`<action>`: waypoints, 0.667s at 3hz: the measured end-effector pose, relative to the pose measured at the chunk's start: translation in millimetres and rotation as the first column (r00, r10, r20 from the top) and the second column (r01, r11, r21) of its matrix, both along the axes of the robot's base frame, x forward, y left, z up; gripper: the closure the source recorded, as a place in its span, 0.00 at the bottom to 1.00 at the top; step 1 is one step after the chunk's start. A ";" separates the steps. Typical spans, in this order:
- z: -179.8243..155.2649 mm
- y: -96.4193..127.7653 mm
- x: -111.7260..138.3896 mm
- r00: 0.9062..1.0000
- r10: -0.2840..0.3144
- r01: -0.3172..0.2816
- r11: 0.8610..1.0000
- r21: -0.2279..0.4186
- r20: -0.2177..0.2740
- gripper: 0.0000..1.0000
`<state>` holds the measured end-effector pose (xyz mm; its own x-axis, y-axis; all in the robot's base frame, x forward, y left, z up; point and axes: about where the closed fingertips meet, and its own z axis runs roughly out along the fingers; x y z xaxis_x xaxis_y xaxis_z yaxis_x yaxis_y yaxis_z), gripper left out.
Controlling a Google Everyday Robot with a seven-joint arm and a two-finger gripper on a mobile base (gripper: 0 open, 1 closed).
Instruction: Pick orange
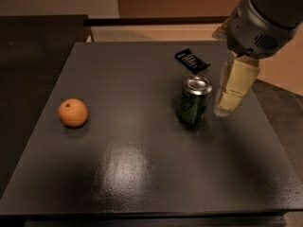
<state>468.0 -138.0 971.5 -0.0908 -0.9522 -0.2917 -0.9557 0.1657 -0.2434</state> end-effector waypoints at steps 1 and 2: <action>-3.2 24.1 9.2 0.999 0.034 -0.034 0.999 0.038 0.004 0.00; -16.5 66.4 19.8 0.998 0.055 -0.054 0.992 0.112 -0.013 0.00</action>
Offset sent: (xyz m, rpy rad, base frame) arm 0.0360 0.1197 -0.0355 0.2159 0.0486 0.0664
